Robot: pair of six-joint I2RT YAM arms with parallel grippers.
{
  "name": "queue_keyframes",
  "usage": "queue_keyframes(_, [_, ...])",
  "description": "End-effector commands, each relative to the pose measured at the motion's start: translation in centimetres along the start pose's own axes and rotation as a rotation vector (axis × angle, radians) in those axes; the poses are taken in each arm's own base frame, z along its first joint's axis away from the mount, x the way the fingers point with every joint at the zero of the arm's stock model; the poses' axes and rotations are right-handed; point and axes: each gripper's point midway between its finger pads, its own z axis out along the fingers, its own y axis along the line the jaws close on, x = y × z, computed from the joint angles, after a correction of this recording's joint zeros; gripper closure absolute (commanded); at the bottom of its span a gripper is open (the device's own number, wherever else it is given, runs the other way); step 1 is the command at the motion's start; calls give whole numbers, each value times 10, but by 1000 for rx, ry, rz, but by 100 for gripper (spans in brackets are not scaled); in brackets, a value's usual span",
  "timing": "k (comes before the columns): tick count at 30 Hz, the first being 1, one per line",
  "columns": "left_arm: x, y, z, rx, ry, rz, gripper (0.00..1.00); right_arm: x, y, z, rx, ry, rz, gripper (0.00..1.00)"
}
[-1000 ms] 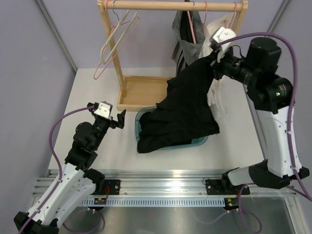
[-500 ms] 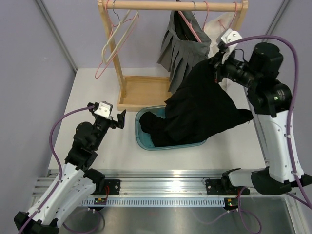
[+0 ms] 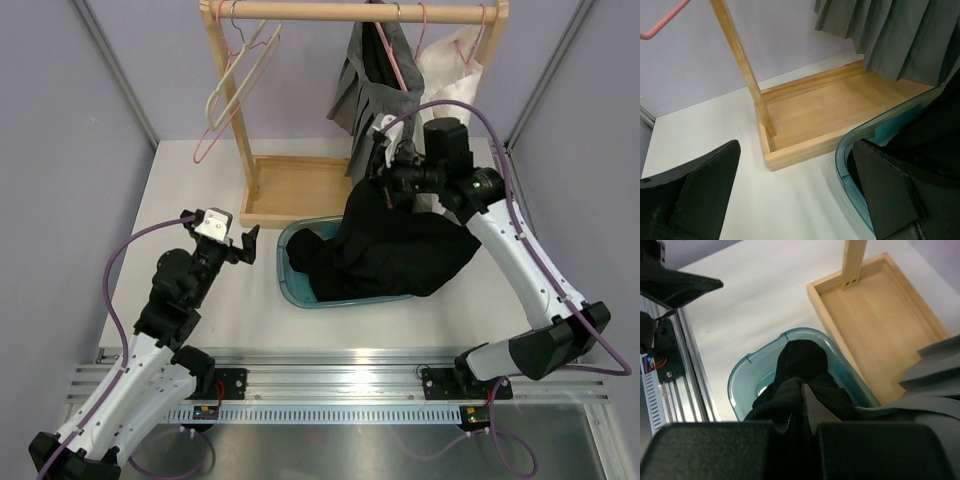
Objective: Remove the skirt from the hanger
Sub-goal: Place the skirt in the bin.
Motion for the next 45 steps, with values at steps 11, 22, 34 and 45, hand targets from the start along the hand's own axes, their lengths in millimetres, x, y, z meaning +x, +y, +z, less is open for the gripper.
queue_keyframes(11, [-20,5,2,-18,-59,7,1,-22,8,81,53,-90,76,100])
queue_keyframes(22, [-20,2,3,-7,-58,7,1,127,-2,115,-26,266,-129,100])
queue_keyframes(34, [-21,5,1,-22,-65,9,1,182,42,135,-331,569,-318,52])
queue_keyframes(45, [-24,6,-1,-24,-74,6,1,63,66,47,-289,357,-576,16])
